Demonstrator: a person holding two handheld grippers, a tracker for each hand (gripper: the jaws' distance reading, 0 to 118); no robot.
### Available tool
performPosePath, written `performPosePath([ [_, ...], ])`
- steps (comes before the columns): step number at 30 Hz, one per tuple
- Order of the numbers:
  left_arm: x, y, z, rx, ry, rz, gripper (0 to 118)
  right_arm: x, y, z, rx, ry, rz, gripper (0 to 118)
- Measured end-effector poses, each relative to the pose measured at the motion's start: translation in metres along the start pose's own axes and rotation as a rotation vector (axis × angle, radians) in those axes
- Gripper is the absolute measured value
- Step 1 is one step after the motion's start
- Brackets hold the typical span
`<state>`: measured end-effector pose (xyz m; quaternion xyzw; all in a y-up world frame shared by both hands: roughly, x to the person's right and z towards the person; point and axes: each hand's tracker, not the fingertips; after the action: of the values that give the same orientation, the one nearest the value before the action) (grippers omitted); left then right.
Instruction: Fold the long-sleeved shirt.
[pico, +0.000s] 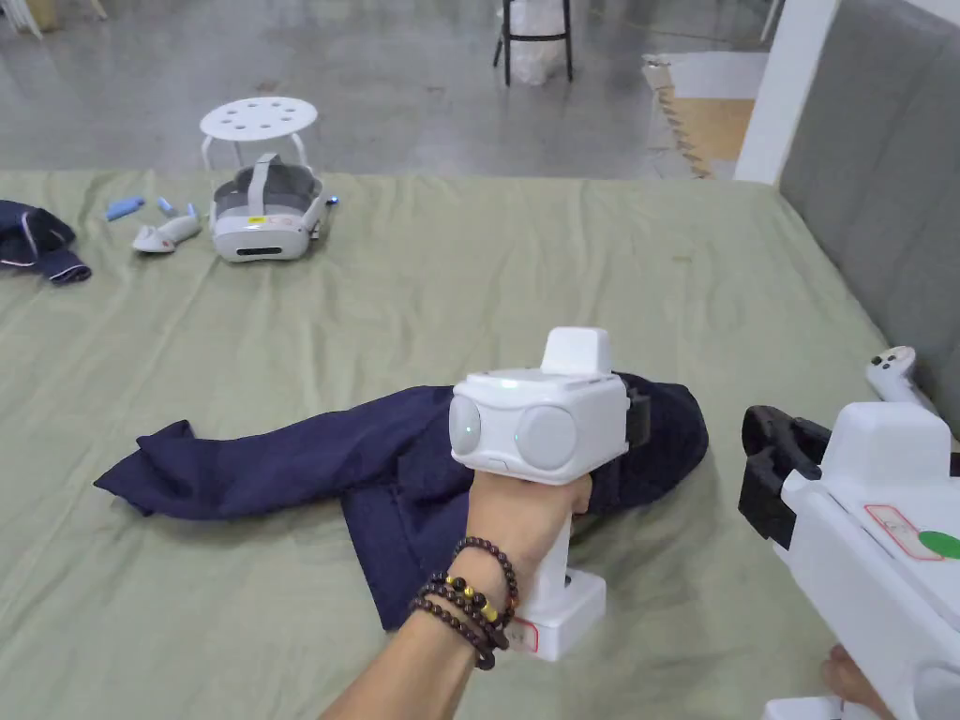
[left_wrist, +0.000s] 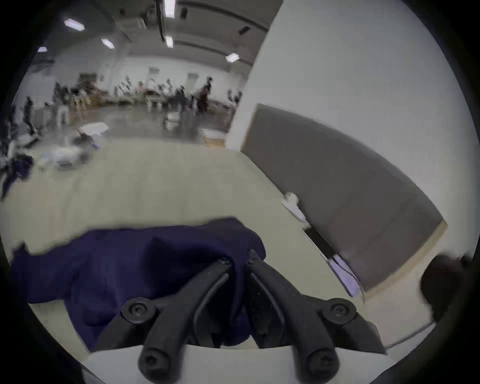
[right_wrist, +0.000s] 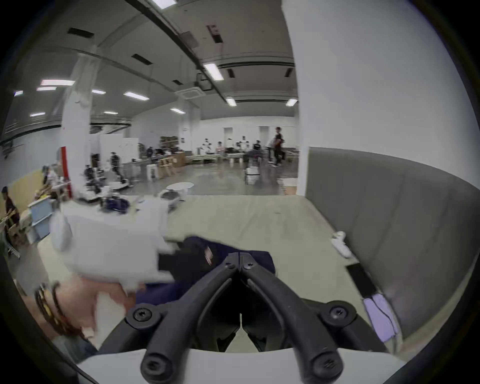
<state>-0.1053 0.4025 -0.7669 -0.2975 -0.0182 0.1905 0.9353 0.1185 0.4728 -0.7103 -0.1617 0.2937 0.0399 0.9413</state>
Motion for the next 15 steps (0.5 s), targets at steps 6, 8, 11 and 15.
performPosePath([
  [6,0.052,-0.090,-0.064,-0.223,0.008,-0.009,9,0.043,-0.017,0.017,-0.067,-0.093,-0.032,0],
  [8,0.049,-0.094,-0.056,-0.187,0.001,0.011,45,0.046,-0.020,0.015,-0.079,-0.103,-0.039,0],
  [11,0.032,-0.071,-0.032,-0.178,-0.057,0.002,103,0.043,-0.022,0.007,-0.087,-0.089,-0.037,0],
  [15,0.016,-0.043,0.047,0.062,0.047,-0.093,107,0.030,-0.017,-0.010,-0.080,-0.058,-0.019,0],
])
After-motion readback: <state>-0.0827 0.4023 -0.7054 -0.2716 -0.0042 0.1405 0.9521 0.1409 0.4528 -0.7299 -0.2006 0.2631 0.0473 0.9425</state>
